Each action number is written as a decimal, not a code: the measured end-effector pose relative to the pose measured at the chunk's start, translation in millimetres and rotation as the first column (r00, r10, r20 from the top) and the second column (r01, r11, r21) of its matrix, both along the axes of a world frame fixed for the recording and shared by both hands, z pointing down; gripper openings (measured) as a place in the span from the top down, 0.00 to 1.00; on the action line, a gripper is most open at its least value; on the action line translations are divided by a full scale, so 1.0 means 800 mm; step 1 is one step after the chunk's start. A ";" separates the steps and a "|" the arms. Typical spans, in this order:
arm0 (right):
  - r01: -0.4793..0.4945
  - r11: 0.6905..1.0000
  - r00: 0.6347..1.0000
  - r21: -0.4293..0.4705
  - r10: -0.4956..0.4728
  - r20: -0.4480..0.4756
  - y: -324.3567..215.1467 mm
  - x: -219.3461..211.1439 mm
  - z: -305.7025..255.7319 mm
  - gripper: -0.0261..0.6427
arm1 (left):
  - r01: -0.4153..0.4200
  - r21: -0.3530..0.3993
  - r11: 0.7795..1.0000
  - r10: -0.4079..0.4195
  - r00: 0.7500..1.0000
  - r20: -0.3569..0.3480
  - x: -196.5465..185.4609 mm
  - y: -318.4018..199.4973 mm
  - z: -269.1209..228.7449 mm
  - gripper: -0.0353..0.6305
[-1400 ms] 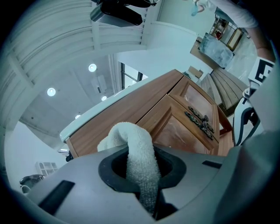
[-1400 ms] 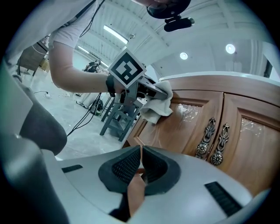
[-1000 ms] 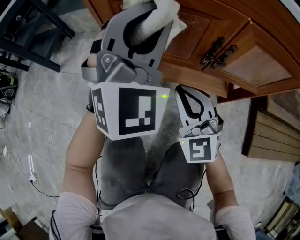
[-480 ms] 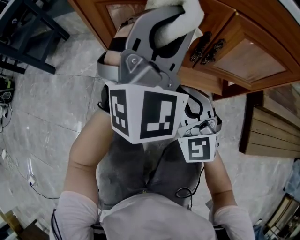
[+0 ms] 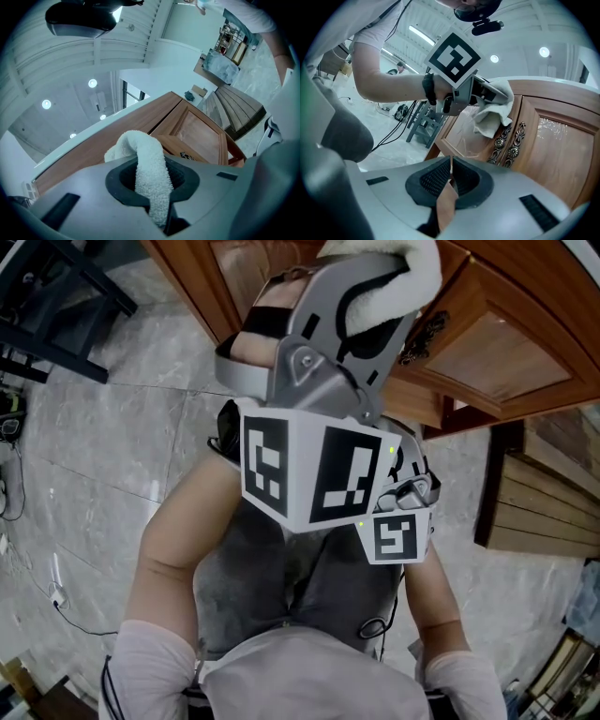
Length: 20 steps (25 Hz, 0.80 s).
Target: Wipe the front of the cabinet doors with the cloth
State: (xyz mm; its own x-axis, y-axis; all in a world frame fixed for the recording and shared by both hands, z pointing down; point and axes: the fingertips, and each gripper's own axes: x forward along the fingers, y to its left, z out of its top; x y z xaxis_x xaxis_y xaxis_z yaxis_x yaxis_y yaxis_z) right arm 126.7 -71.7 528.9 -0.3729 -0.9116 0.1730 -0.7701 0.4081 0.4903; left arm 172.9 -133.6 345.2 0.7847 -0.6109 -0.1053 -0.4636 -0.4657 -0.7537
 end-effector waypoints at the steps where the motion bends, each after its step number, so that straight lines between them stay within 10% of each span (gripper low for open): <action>1: 0.005 1.000 1.000 0.000 -0.005 0.000 0.000 -0.003 0.001 0.90 | 0.002 0.005 1.000 -0.002 1.000 0.001 -0.004 0.002 0.000 0.84; 20: 0.078 0.997 0.996 -0.005 -0.078 -0.044 -0.036 -0.085 0.022 0.90 | 0.310 -0.046 0.950 -0.305 0.948 0.093 -0.241 -0.080 0.080 0.84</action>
State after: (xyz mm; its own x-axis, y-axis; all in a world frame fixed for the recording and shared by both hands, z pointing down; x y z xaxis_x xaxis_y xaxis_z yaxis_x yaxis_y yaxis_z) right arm 58.5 -100.8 546.6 -0.4347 -0.8795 0.1940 -0.7135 0.4677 0.5217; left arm -19.9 -197.3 409.4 0.5621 -0.8270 -0.0037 -0.5283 -0.3557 -0.7710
